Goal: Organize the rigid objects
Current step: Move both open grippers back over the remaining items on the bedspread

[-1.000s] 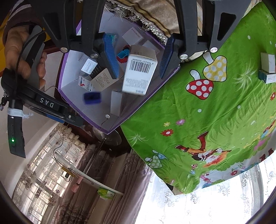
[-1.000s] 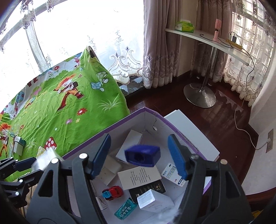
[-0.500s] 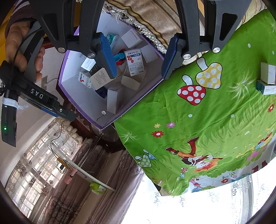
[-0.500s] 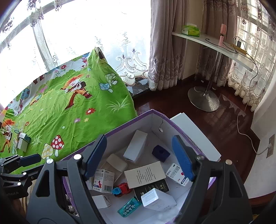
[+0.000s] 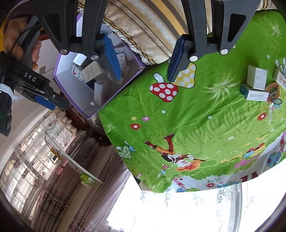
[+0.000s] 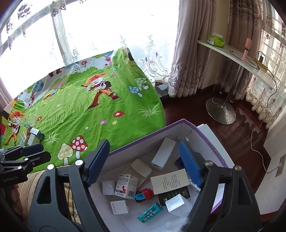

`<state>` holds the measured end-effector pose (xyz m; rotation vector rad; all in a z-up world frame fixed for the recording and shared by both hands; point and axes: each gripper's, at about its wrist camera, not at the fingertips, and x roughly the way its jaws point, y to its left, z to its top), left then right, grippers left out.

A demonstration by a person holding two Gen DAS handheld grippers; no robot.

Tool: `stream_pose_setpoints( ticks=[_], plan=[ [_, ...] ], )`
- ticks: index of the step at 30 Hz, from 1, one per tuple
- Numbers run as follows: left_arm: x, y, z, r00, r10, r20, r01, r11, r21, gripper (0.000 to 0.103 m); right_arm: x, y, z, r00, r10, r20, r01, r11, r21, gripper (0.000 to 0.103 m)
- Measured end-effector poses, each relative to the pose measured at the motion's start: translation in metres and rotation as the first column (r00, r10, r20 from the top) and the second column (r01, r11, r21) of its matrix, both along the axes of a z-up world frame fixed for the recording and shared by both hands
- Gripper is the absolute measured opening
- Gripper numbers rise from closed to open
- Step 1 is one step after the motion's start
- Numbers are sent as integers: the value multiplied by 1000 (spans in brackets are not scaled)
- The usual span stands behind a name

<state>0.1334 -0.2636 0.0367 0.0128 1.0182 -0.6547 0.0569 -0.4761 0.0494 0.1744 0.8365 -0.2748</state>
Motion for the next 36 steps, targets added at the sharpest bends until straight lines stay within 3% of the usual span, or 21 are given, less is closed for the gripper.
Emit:
stream_pose_setpoints(
  ticks=[15, 25, 36],
  plan=[
    [37, 105, 2, 985, 174, 18, -174, 985, 4, 55, 40, 97, 1, 977, 212, -36, -213, 977, -8, 82],
    [55, 172, -12, 966, 257, 24, -258, 963, 80, 55, 61, 156, 3, 937, 346, -51, -346, 938, 7, 82],
    [74, 238, -43, 955, 294, 25, -294, 939, 180, 80, 79, 219, -5, 870, 484, -93, -484, 875, 30, 83]
  ],
)
